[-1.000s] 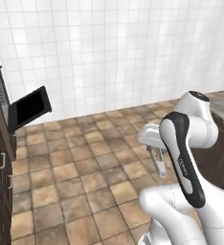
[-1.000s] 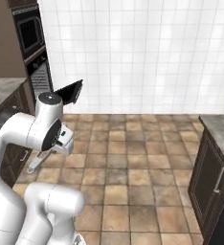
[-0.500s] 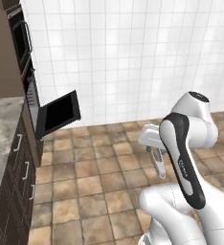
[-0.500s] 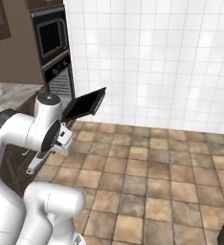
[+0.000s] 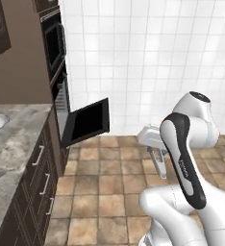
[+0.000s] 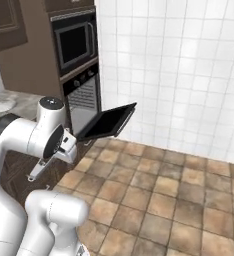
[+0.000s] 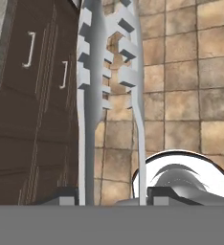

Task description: Pick up the tongs from the counter and place them near the plate next to the oven.

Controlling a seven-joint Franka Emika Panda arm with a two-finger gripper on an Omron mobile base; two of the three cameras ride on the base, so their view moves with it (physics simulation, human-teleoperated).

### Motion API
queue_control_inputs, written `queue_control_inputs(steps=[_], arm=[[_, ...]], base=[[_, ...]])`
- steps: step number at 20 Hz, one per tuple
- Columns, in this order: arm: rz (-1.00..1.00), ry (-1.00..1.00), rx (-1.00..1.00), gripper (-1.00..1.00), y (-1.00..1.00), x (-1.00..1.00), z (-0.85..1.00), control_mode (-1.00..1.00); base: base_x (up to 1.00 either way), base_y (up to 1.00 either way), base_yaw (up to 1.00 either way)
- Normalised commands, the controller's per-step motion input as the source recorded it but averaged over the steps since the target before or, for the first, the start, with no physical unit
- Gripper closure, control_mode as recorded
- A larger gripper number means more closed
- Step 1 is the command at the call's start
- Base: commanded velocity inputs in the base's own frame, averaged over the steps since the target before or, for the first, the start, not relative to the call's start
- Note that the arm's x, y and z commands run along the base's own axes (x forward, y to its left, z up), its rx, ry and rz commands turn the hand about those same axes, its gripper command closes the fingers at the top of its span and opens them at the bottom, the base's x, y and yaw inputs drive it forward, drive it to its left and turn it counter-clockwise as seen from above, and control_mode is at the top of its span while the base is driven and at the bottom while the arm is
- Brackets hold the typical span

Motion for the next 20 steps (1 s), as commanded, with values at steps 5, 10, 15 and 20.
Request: queue_control_inputs(steps=[5,10,15,20], arm=[[0.0,0.0,0.0,1.0,0.0,0.0,0.0,1.0],[0.0,0.0,0.0,1.0,0.0,0.0,0.0,1.0],[0.0,0.0,0.0,1.0,0.0,0.0,0.0,1.0],[0.0,0.0,0.0,1.0,0.0,0.0,0.0,1.0]], base=[[0.76,-0.04,0.47],[0.77,-0.11,0.41],[0.77,-0.23,0.33],[0.69,-0.26,0.39]])
